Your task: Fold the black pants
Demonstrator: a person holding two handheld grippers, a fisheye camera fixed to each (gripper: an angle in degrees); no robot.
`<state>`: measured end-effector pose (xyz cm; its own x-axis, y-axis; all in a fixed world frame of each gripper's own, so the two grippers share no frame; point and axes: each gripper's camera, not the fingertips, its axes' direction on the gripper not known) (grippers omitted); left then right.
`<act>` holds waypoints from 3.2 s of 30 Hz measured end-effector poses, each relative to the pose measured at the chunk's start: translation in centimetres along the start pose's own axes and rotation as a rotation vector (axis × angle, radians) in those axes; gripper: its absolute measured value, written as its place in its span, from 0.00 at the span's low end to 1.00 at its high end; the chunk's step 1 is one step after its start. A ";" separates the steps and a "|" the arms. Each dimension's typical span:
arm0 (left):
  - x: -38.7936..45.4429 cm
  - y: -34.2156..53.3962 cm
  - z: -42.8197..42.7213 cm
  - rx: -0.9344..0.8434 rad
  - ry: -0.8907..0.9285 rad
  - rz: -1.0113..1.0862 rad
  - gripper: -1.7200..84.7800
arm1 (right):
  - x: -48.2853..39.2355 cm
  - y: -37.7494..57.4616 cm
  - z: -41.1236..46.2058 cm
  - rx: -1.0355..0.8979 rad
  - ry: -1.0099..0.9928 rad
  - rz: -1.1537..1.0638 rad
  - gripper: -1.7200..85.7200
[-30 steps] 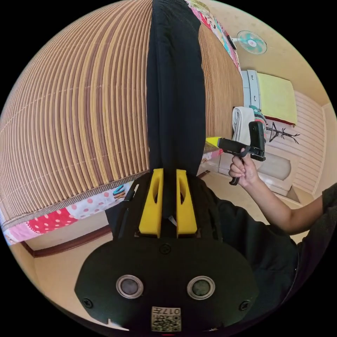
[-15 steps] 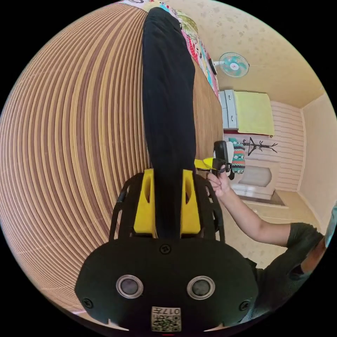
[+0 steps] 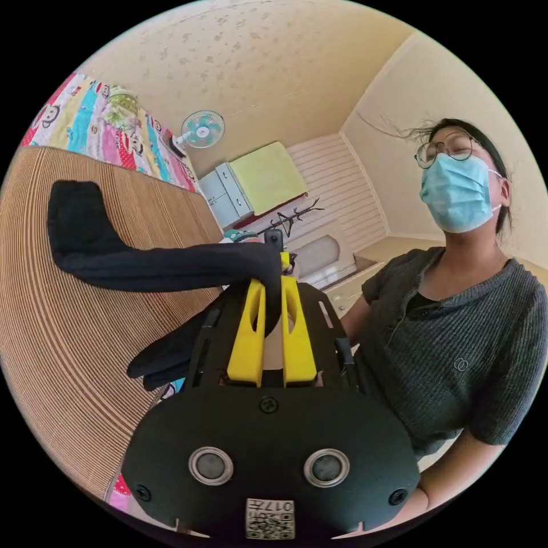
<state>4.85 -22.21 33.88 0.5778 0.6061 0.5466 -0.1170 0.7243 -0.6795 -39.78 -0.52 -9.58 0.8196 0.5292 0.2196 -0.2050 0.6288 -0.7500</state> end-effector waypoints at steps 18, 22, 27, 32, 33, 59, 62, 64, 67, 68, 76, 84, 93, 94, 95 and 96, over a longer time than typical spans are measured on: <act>2.0 -13.3 1.3 0.063 -0.451 0.061 0.08 | 4.2 -13.9 0.4 -0.039 0.527 -0.072 0.02; -3.6 -10.4 3.7 -0.059 -0.524 -0.018 0.08 | 11.1 -9.3 3.4 -0.166 0.632 0.017 0.03; -8.9 4.1 8.4 -0.248 -0.419 -0.256 0.08 | 19.1 5.6 5.5 -0.235 0.494 0.276 0.04; -9.5 15.7 14.3 -0.534 -0.410 -0.474 0.09 | 22.9 18.1 8.4 -0.415 0.414 0.541 0.07; -9.8 17.3 15.4 -0.613 -0.451 -0.524 0.10 | 23.8 19.7 9.2 -0.497 0.431 0.605 0.09; -21.4 10.6 10.6 -0.108 -0.377 -0.790 0.11 | 33.6 16.2 4.9 -0.223 0.339 0.712 0.14; -17.8 9.1 6.6 -0.053 -0.465 -0.723 0.10 | 30.6 12.8 9.8 -0.329 0.281 0.638 0.12; -15.2 8.9 2.6 0.039 -0.518 -0.708 0.10 | 28.4 9.9 15.1 -0.372 0.208 0.584 0.12; -10.0 8.9 -5.0 0.196 -0.629 -0.657 0.10 | 25.3 5.6 23.4 -0.394 0.142 0.468 0.12; -7.6 8.8 -8.0 0.247 -0.703 -0.616 0.10 | 24.7 4.6 25.2 -0.401 0.130 0.439 0.12; -7.1 10.0 -25.3 0.502 -1.161 -0.712 0.17 | 26.8 -6.5 50.9 -0.501 0.258 0.392 0.14; -24.6 16.7 -22.1 0.513 -1.315 -0.987 0.13 | 29.5 -1.3 49.1 -0.678 0.366 0.401 0.07; -21.0 17.5 -14.4 0.790 -1.382 -0.876 0.11 | 17.9 8.5 21.1 -0.316 0.636 0.727 0.04; -20.5 17.4 -13.1 0.796 -1.359 -0.841 0.11 | 14.6 8.8 18.6 -0.206 0.658 0.720 0.04; -20.0 17.1 -10.3 0.785 -1.312 -0.789 0.11 | 13.0 9.0 17.5 -0.149 0.665 0.712 0.03; -20.3 16.7 -6.7 0.747 -1.270 -0.755 0.11 | 9.8 9.4 15.6 -0.031 0.678 0.694 0.03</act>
<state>-3.37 -24.61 8.16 -0.2615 -0.3403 0.9032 -0.6886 0.7215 0.0724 -41.98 19.47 -4.77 0.6576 0.3303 -0.6771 -0.7534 0.2802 -0.5949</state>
